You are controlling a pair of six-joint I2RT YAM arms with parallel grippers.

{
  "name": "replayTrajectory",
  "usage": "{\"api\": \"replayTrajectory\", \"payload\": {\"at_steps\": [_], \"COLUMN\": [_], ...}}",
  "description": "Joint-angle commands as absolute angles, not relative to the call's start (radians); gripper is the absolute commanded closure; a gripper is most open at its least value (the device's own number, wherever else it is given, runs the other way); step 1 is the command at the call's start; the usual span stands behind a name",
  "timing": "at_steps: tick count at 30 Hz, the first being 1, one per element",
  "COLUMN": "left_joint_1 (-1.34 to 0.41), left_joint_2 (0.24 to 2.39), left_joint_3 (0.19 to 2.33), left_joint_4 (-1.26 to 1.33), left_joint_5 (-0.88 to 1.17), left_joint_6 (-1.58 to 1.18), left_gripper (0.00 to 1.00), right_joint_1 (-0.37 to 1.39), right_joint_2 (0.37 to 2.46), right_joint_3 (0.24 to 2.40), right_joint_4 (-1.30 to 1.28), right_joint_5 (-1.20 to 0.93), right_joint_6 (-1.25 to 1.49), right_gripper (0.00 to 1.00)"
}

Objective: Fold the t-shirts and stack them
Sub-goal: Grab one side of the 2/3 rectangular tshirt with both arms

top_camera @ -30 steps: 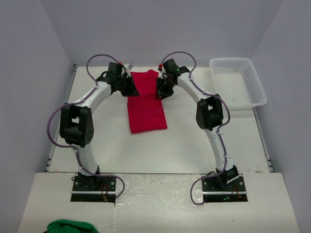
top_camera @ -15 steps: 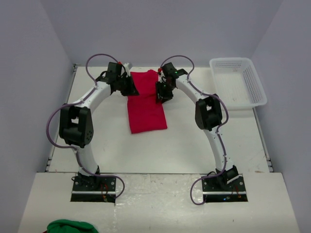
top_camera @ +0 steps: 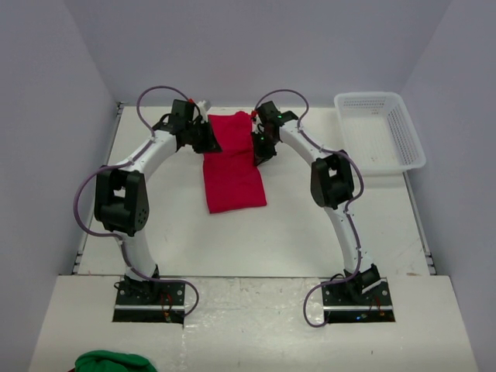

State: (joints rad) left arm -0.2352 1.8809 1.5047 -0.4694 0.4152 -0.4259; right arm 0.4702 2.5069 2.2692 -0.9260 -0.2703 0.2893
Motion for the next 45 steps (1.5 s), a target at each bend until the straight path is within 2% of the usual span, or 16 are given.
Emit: {"api": "replayTrajectory", "payload": {"at_steps": [1,14,20,38,45], "left_joint_1": [-0.227,-0.253,-0.262,-0.267,-0.267], "left_joint_2": [1.827,1.887,1.896,1.887,1.879], "left_joint_3": [1.485,1.453,1.447,1.44,1.42], "left_joint_4": [-0.43,-0.423,-0.422,-0.429,-0.434], "left_joint_5": [0.426,0.474,0.469,0.45,0.417], "left_joint_6": [-0.403,-0.387,-0.383,-0.377,-0.387], "left_gripper": [1.0,1.0,1.0,1.0,1.0], "right_joint_1": [0.488,0.505,0.517,0.518,0.518], "right_joint_2": [2.473,2.416,2.372,2.405,2.457], "right_joint_3": [2.307,2.289,2.25,2.263,2.335], "right_joint_4": [-0.922,-0.873,-0.813,-0.749,-0.758], "right_joint_5": [-0.25,-0.195,-0.18,-0.172,-0.166], "right_joint_6": [0.276,0.252,0.247,0.235,0.23], "right_gripper": [0.97,0.93,0.95,0.94,0.93]}}
